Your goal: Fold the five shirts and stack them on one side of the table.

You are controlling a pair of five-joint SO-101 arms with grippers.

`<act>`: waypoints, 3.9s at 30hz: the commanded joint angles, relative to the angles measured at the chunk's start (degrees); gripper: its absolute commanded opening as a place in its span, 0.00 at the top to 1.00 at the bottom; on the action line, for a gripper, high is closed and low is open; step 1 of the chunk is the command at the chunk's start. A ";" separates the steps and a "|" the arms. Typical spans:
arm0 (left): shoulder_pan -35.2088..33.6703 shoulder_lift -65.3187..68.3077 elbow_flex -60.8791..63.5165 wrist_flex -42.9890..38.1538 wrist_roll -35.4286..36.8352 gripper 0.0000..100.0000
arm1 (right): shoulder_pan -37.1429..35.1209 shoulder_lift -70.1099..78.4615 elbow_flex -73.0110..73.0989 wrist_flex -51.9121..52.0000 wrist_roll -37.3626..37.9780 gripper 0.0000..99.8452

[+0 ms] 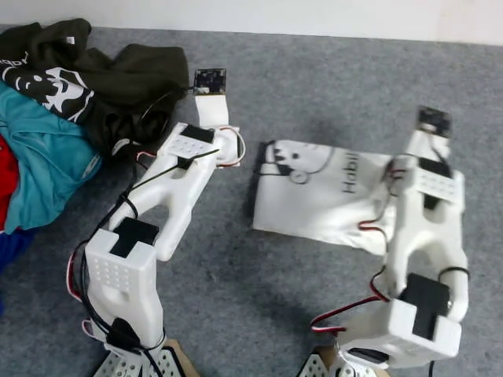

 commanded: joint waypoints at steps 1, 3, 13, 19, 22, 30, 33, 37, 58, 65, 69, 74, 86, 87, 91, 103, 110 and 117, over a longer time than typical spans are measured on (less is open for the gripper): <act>-0.40 -0.48 -2.51 -0.09 0.18 0.93 | 8.57 -3.30 -1.98 -1.89 2.46 0.99; -0.40 -0.48 -2.51 -0.09 0.18 0.93 | 11.30 -3.30 -1.89 -3.12 2.55 0.99; -0.40 -0.48 -2.33 -0.09 0.18 0.93 | 5.41 -3.30 1.27 -3.56 3.16 0.99; -0.57 -0.48 -2.24 -0.09 0.18 0.93 | -1.89 -3.30 1.36 -3.30 -1.85 0.99; -0.40 -0.48 -2.24 -0.09 0.18 0.93 | -5.76 -3.30 1.45 -3.30 -3.34 0.99; -0.57 -0.57 -2.51 -0.09 0.18 0.93 | -5.67 -3.30 1.45 -3.30 -4.22 0.98; -0.40 -0.66 -2.51 -0.09 0.18 0.93 | -2.33 -3.56 1.45 -3.21 -4.22 0.88; -0.31 -0.75 -2.51 -0.09 0.18 0.93 | 1.19 -3.74 1.36 -3.21 -3.60 0.73; 14.29 -12.70 -3.21 5.19 0.00 0.92 | 3.74 -3.82 0.75 -3.47 -3.87 0.71; 25.45 -13.14 -1.80 5.10 -6.33 0.93 | 5.85 -3.82 0.75 -3.56 -8.88 0.84; 30.37 -9.01 0.04 2.64 -14.33 0.93 | 5.85 -3.56 0.84 -3.56 -8.70 0.99; 28.44 -2.42 -0.04 -2.55 -15.65 0.93 | 5.58 -3.38 1.19 -3.56 -8.62 0.98; 14.90 -2.77 0.66 0.00 -15.74 0.93 | 5.76 -3.38 1.27 -3.65 -8.44 0.98; 14.02 -3.30 0.66 1.23 -15.74 0.93 | 5.76 -3.38 1.27 -3.65 -8.44 0.98; 12.18 -4.62 0.66 5.10 -15.74 0.93 | 5.67 -3.38 1.10 -3.65 -8.44 0.98; 2.86 -4.62 2.33 8.79 -15.74 0.93 | 2.77 -3.38 1.27 -3.65 -8.44 0.98; 0.13 -4.88 4.00 8.79 -15.65 0.92 | -1.27 -3.30 1.10 -3.65 -8.62 0.98; 3.12 -5.05 4.00 8.88 -15.47 0.92 | -6.37 -3.38 0.92 -3.38 -8.88 0.88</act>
